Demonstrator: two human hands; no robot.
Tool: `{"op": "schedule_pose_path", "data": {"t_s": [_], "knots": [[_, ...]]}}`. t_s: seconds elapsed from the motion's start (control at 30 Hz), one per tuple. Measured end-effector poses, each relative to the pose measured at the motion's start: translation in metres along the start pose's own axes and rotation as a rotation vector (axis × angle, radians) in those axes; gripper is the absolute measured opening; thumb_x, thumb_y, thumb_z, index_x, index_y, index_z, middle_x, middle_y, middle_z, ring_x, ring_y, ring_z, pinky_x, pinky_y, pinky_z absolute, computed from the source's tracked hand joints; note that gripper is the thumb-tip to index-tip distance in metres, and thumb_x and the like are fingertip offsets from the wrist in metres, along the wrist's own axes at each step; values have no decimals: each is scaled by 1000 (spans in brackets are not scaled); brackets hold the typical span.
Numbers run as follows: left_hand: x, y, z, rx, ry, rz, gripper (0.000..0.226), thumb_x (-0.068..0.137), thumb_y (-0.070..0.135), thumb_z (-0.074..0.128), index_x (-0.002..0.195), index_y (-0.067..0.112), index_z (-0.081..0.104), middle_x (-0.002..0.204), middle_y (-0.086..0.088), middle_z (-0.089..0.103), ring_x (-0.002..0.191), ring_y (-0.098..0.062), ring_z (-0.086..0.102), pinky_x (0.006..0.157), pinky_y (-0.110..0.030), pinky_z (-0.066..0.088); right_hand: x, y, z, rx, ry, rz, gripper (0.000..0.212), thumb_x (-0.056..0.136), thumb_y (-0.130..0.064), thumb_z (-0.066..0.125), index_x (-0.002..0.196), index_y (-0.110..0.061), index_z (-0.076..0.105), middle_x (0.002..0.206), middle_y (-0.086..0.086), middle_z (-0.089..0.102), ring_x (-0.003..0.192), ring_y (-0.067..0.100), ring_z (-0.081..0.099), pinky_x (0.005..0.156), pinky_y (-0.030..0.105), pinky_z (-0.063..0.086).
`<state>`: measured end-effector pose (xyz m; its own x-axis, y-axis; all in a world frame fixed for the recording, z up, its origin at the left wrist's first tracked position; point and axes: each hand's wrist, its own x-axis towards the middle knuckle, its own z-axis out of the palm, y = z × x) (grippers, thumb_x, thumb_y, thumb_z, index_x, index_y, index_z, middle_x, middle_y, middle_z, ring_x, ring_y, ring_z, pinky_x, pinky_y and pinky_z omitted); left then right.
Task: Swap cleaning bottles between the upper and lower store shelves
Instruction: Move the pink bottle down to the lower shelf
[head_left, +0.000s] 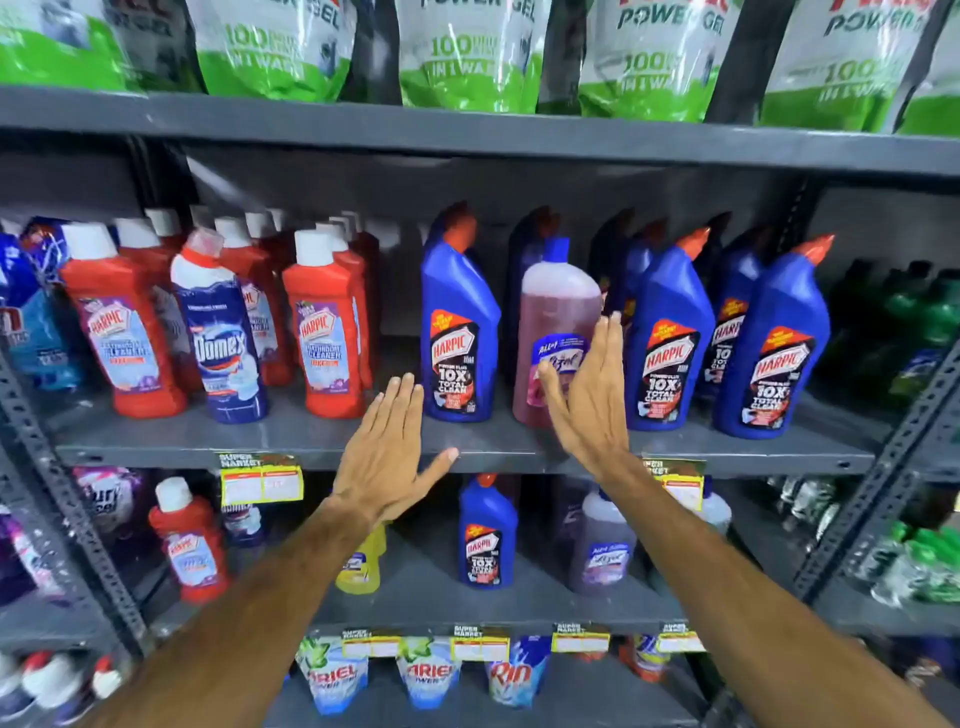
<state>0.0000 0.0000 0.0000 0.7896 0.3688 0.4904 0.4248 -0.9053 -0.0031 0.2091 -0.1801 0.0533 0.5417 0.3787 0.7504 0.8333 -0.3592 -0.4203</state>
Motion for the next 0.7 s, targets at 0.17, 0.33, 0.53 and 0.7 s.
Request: {"op": "schedule_pose_path", "data": {"t_s": [0.17, 0.33, 0.53, 0.7], "knots": [[0, -3, 13, 18, -82, -56, 99, 98, 76, 19, 162, -1, 18, 171, -19, 20, 160, -29, 14, 131, -44, 14, -5, 14, 13, 215, -138, 224, 101, 103, -47, 64, 166, 0, 1, 175, 18, 12, 161, 28, 19, 129, 31, 17], [4, -3, 13, 39, -149, -76, 101, 96, 79, 11, 156, 3, 39, 164, -16, 40, 154, -28, 34, 128, -41, 23, 2, 20, 17, 427, -187, 331, 106, 95, -45, 76, 167, -5, 9, 165, 12, 37, 146, 20, 45, 120, 27, 36], [3, -3, 14, 66, -145, -90, 101, 95, 80, 11, 155, 4, 42, 162, -15, 43, 151, -26, 40, 126, -39, 28, 9, 36, 22, 559, -210, 408, 73, 84, -52, 84, 142, -30, 45, 122, -15, 69, 97, -16, 67, 79, 6, 51], [3, -3, 15, 79, -154, -99, 101, 95, 81, 10, 156, 6, 42, 162, -13, 43, 151, -24, 40, 126, -37, 25, 15, 46, 27, 660, -199, 505, 78, 75, -39, 96, 138, -17, 56, 117, -8, 74, 94, -4, 72, 80, 15, 58]]}}
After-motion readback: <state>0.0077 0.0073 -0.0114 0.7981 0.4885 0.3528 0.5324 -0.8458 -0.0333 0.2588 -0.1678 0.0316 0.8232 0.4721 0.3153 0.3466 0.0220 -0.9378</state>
